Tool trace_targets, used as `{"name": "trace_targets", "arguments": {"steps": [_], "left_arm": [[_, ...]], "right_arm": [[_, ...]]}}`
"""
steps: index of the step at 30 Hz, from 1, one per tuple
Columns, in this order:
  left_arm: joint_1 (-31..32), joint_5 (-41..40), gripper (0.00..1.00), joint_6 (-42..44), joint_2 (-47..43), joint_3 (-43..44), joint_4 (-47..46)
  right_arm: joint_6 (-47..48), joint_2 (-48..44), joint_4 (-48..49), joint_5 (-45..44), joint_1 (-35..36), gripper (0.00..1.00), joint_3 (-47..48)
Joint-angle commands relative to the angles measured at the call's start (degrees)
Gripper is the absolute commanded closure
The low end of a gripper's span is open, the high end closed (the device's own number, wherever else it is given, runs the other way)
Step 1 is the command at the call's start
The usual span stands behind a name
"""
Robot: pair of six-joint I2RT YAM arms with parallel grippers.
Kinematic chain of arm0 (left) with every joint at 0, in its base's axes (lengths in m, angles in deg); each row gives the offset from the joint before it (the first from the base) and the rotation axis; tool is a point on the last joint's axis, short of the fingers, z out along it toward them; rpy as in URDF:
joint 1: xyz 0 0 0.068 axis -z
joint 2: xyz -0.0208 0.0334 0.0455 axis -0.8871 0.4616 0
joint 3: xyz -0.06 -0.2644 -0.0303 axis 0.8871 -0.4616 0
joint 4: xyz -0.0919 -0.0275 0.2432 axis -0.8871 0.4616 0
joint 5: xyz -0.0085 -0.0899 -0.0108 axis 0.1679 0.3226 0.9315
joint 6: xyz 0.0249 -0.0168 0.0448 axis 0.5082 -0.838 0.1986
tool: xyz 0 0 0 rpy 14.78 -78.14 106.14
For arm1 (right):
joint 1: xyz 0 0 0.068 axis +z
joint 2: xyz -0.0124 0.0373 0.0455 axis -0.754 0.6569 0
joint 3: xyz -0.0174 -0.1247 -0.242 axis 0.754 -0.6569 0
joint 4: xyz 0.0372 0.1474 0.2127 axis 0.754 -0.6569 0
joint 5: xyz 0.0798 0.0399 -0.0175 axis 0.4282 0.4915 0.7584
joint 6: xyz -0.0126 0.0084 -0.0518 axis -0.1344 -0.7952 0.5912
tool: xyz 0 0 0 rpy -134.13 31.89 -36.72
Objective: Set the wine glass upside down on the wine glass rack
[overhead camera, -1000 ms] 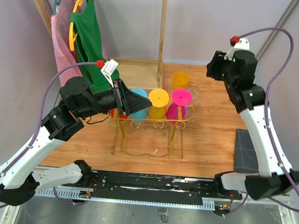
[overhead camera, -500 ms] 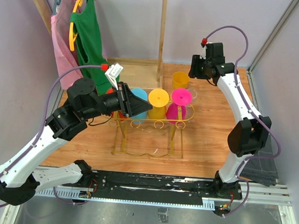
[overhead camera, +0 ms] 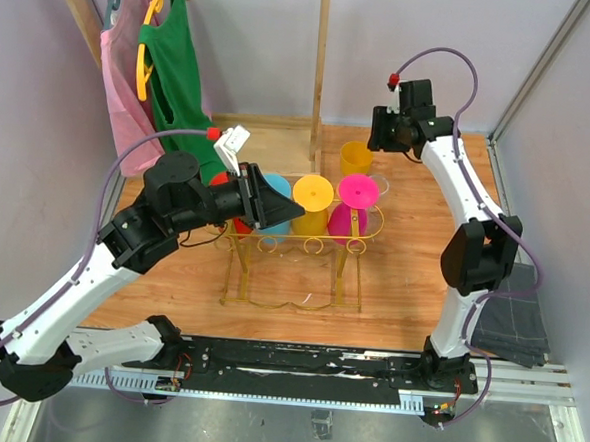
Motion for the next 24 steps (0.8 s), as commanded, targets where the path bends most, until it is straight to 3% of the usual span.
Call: {"name": "trace_targets", "arguments": {"steps": [1, 13, 21, 24], "left_arm": [[0.60, -1.38, 0.67, 0.43, -1.41, 0.15, -0.22], [0.60, -2.89, 0.66, 2.15, -3.77, -0.09, 0.81], [0.61, -3.04, 0.66, 2.18, -4.27, -0.58, 0.83], [0.60, -3.55, 0.66, 2.16, -4.71, -0.74, 0.83]], "right_arm": [[1.58, 3.46, -2.48, -0.59, 0.25, 0.54, 5.01], [2.67, 9.86, -4.67, -2.92, 1.71, 0.57, 8.06], [2.79, 11.32, -5.36, -3.49, 1.99, 0.71, 8.68], [2.80, 11.63, -5.35, -3.62, 2.06, 0.82, 8.54]]}}
